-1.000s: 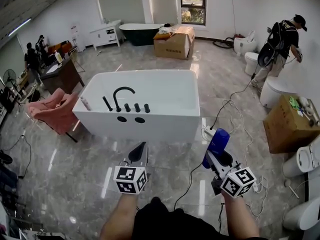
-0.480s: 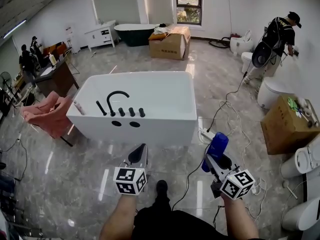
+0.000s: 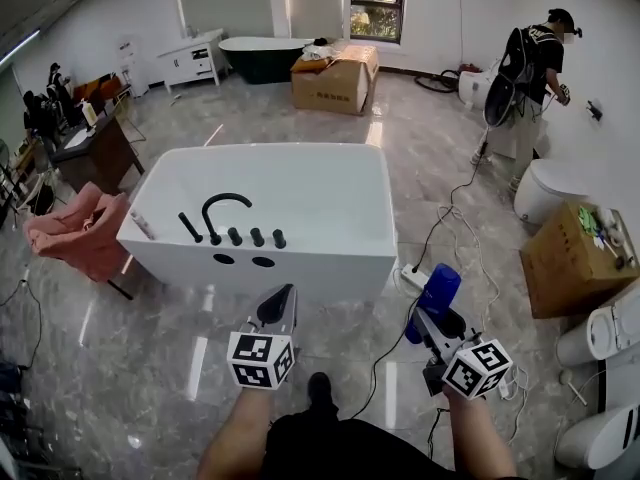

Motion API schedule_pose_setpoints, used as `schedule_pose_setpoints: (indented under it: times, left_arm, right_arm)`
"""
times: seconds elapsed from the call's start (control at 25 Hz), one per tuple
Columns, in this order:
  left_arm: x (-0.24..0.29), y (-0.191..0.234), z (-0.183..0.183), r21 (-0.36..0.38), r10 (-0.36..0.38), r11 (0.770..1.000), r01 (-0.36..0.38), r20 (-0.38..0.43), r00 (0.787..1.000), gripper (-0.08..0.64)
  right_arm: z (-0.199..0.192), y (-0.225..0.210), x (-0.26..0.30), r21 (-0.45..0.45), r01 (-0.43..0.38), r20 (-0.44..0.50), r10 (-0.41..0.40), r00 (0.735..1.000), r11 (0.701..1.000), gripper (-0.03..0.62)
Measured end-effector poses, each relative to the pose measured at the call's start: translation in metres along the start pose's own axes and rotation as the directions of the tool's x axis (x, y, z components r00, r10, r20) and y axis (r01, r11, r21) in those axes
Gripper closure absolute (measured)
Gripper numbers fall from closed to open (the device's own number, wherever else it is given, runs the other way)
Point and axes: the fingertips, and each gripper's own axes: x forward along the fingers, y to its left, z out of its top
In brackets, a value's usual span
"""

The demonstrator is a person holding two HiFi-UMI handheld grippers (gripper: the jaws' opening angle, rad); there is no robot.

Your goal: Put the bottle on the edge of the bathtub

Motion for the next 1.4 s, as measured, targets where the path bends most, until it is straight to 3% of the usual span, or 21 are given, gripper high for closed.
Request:
schedule_pose_setpoints:
  times: [0.32,0.64,1.04,1.4]
  left_arm:
    - [0.071,0.064,0.014,0.002,-0.01,1.0,0.01,-0.019,1.0,0.551]
    - [0.108,0.126,0.023,0.0,-0.027,1.0,0.027,-0.042,0.999,0.551]
    - [0.139,0.138,0.013,-0.02,-0.033,0.999,0.032,-0.067,0.997,0.551]
    - [0.204,0.136,0.005,-0.005,0.016,1.0,-0.017,-0.13,0.991,0.551]
  right_arm:
    - [0.013,-0.032,0.092,0.01,0.019,-0.016,-0.019,1.0,1.0,0.431]
    - [0.015,-0.035,0.16,0.031,0.05,-0.042,-0.049,0.998,0.998,0.431]
    - [0.014,-0.053,0.195,0.04,0.035,-0.072,-0.032,0.997,0.999,0.431]
    - [0.008,-0.105,0.255,0.068,-0.054,-0.083,0.06,0.995,0.996,0.431]
